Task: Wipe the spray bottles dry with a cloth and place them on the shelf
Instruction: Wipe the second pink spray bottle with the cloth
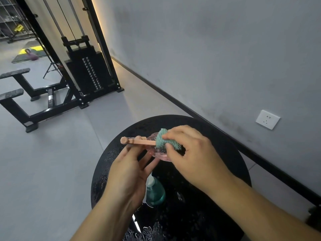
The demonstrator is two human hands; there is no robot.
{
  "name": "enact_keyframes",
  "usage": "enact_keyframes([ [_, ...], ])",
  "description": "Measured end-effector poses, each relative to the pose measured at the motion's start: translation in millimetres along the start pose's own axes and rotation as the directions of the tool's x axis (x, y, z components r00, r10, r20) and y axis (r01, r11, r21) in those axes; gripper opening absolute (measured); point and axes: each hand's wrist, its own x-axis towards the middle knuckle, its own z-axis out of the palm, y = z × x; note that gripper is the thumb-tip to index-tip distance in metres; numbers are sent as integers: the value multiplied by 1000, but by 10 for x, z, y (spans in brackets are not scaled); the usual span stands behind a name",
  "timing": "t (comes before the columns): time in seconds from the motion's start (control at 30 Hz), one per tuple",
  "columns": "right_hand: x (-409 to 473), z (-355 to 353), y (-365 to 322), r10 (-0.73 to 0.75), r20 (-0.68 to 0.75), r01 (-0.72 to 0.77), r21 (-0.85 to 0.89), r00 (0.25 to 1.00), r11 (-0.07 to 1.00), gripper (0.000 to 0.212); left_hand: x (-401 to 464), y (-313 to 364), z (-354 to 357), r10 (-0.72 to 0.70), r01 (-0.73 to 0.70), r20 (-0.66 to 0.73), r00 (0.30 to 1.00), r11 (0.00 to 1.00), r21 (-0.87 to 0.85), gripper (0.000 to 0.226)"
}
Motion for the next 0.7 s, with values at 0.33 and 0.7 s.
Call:
enact_keyframes([
  [0.33, 46, -38, 28, -10, 8, 9, 40, 1000, 999, 26, -15, -16, -6, 10, -10, 37, 999, 1000, 5, 27],
  [0.7, 59, -6, 18, 26, -32, -24, 75, 999, 997, 23, -35, -73, 17, 20, -20, 46, 999, 1000, 0, 9],
])
